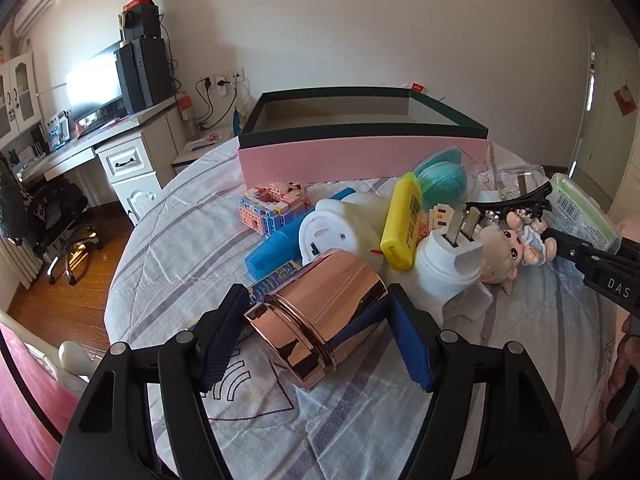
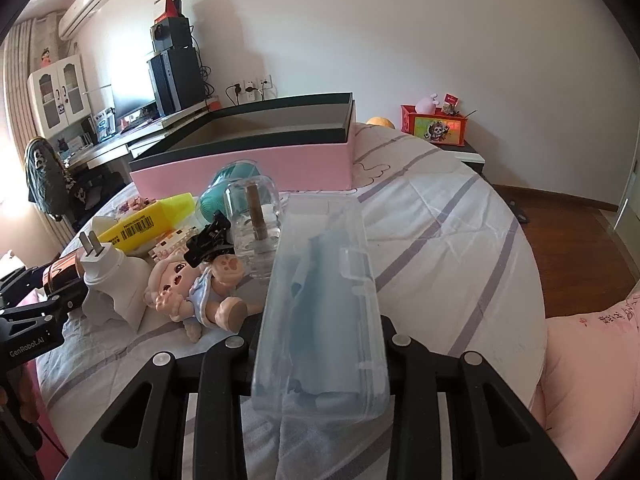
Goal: Organize rigid objects
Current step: 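Grasp the clear plastic case with the right tool while the left tool grasps the rose-gold cup, then lower the rose-gold cup and clear case into the pink box, opening both tools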
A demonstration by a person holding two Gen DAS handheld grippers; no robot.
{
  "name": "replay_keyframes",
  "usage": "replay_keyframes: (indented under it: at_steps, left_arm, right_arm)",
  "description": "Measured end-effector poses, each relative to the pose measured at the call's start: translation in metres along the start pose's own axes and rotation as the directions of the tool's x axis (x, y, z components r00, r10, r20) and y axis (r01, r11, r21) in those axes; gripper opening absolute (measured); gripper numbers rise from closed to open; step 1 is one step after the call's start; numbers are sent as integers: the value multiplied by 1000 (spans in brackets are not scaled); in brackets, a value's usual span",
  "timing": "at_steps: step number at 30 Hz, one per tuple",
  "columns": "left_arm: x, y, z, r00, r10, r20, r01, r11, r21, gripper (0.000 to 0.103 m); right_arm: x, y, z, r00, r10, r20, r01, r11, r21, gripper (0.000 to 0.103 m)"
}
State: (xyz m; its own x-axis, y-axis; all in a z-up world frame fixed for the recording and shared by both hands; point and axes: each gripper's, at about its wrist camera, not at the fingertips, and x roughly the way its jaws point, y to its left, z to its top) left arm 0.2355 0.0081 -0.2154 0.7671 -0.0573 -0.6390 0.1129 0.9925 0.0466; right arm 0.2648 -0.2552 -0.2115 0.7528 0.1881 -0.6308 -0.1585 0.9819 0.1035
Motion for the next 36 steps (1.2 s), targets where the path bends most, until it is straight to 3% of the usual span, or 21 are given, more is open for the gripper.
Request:
replay_keyframes:
  at_steps: [10,15,20,27,32,36]
  left_arm:
    - [-25,-14,36,993,-84,83,82,996,35,71]
    - [-19,-15,78,984,-136,112,131,990,46,71]
    - [10,-15,132,986,-103,132,94,993,75,71]
    - [97,-4,188,1000,-8,24,7,998,61,71]
    - [148,2,199,997,28,-73,-24,998,51,71]
    - [175,0,197,988,72,-134,-63,995,72,71]
  right_arm:
    - [-27,11,31,994,24,102,-20,999,-41,33]
    - [-28,22,63,989,60,138,-49,995,-85,33]
    - [-6,40,106,986,102,133,-82,985,-154,33]
    - [65,58,165,992,120,39,-111,977,-180,34]
    - [124,60,182,990,117,-81,-129,978,-164,34]
    - [144,62,182,982,103,-156,-129,977,-168,34]
